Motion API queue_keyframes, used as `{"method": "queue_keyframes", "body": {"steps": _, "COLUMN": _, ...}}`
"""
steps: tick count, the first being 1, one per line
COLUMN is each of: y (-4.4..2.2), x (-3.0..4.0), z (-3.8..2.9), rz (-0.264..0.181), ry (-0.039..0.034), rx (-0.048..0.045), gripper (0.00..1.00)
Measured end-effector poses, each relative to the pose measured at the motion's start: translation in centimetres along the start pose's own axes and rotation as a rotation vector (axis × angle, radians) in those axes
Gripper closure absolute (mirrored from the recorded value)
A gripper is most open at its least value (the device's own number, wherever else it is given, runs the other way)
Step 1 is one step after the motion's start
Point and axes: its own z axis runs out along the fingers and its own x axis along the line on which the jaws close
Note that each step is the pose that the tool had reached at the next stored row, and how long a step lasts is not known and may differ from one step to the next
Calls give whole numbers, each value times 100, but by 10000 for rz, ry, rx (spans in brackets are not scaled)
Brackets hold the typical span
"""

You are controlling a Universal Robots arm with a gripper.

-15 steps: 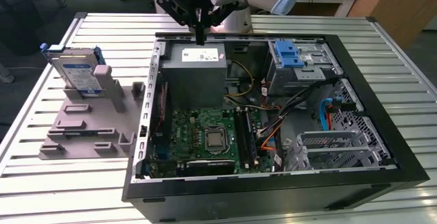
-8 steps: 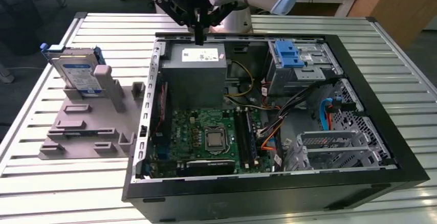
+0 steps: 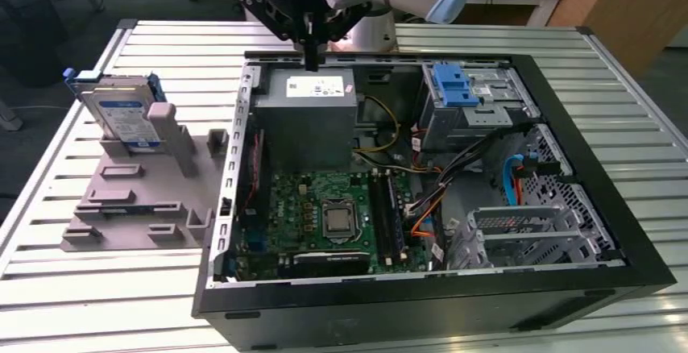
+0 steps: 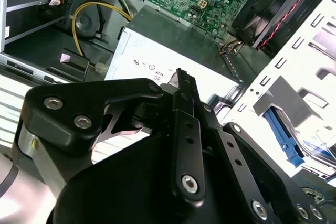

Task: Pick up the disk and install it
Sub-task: 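Reach for the disk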

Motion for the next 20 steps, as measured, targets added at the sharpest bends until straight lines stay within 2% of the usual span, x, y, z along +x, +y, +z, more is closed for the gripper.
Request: {"method": "queue_keyframes", "body": {"steps": 20, "y": -5, "x": 86, "z": -1, "rz": 0, "ry": 0, "rx": 0, "gripper": 89}}
